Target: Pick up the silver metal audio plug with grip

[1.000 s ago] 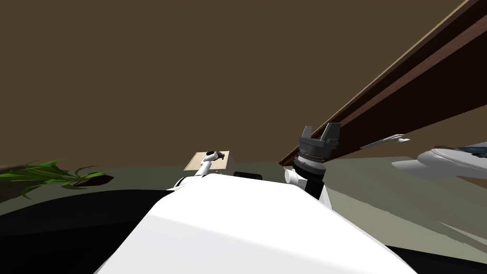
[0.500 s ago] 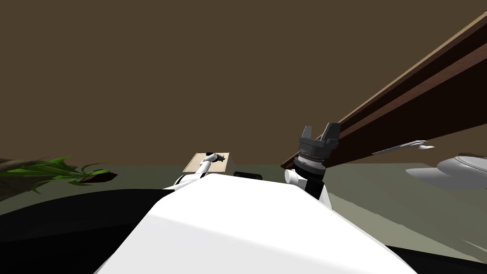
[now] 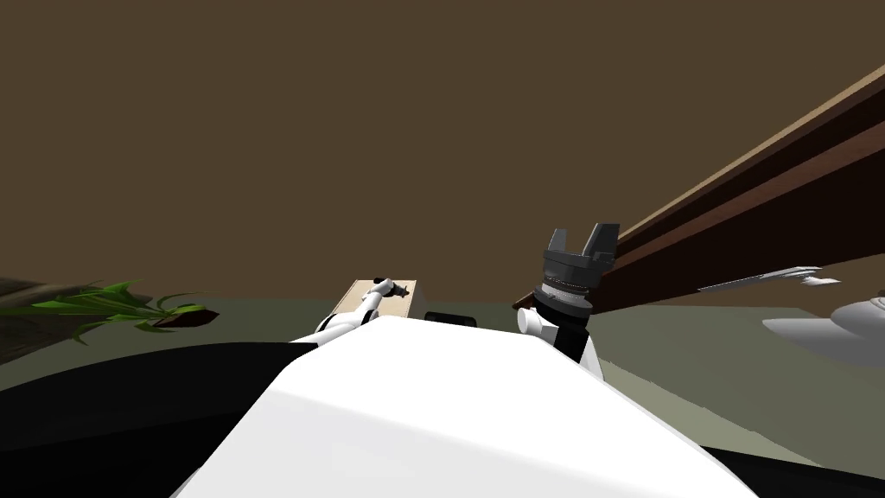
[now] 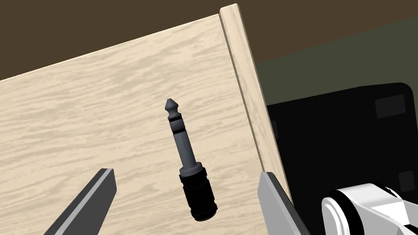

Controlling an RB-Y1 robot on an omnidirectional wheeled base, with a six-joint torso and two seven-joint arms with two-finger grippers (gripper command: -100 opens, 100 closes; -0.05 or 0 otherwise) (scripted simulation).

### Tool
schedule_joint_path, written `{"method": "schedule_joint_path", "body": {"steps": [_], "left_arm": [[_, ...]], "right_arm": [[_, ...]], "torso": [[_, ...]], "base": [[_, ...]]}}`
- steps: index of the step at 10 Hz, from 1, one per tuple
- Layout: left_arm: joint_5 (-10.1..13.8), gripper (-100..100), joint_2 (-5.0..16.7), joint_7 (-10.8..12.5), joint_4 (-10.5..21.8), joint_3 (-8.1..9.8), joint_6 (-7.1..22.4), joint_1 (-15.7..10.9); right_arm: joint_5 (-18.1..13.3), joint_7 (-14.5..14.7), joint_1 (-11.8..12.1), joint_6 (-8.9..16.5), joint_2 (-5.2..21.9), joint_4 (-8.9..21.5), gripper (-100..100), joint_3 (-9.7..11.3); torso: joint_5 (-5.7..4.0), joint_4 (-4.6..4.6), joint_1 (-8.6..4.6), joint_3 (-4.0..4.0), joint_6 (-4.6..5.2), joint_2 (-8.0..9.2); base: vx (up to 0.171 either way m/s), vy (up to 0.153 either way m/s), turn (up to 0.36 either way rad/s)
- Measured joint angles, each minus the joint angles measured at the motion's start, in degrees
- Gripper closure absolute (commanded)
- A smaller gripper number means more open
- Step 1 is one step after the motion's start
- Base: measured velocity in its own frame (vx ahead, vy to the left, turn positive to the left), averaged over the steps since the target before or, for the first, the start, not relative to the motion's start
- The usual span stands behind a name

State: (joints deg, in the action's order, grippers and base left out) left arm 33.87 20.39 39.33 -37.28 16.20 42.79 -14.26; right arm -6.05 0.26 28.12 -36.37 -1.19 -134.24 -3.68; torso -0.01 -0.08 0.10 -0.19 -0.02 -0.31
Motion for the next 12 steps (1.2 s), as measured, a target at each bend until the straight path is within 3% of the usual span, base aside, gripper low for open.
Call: {"method": "schedule_joint_path", "body": {"steps": [1, 3, 4, 5, 8, 9, 12], "left_arm": [[0.69, -100, 0.47, 0.41, 2.4, 0.24, 1.01, -0.99], [0.85, -100, 0.85, 2.13, 2.99, 0.35, 3.42, -1.08], [0.86, 0, 0.89, 2.32, 3.04, 0.37, 3.7, -1.11], [0.86, -100, 0.88, 2.3, 3.03, 0.36, 3.67, -1.11], [0.45, -100, -1.04, 1.08, 4.72, 0.54, 0.66, -0.46], [0.42, 100, -1.11, 1.03, 4.78, 0.54, 0.45, -0.44], [0.46, 100, -1.08, 1.08, 4.72, 0.57, 0.49, -0.52]], "right_arm": [[0.0, 0.0, 0.0, 0.0, 0.0, 0.0, 0, 0.0], [0.0, 0.0, 0.0, 0.0, 0.0, 0.0, 0, 0.0], [0.0, 0.0, -0.01, 0.0, 0.0, 0.0, 0, 0.0], [0.0, 0.0, -0.01, 0.0, 0.0, 0.0, 0, 0.0], [0.0, 0.0, -0.01, 0.0, 0.0, 0.0, 0, 0.0], [0.0, 0.0, -0.01, 0.0, 0.0, 0.0, 0, 0.0], [0.0, 0.0, -0.02, 0.0, 0.0, 0.0, 0, 0.01]], "torso": [[-0.01, -0.01, -0.03, -0.02, 0.01, -0.03], [0.0, 0.01, 0.04, 0.04, 0.01, 0.08], [0.01, 0.04, 0.03, 0.1, 0.02, 0.19], [0.0, 0.05, 0.02, 0.15, 0.01, 0.27], [0.01, 0.04, 0.01, 0.11, 0.01, 0.2], [0.0, 0.05, 0.01, 0.14, 0.02, 0.26], [0.11, -0.02, 0.14, 0.09, 0.05, 0.23]], "base": [[0.074, -0.005, 0.047], [0.039, 0.006, 0.024], [0.0, 0.0, 0.0], [0.039, 0.023, 0.027], [0.034, 0.007, 0.032], [0.0, 0.0, 0.0], [0.0, 0.0, 0.0]]}}
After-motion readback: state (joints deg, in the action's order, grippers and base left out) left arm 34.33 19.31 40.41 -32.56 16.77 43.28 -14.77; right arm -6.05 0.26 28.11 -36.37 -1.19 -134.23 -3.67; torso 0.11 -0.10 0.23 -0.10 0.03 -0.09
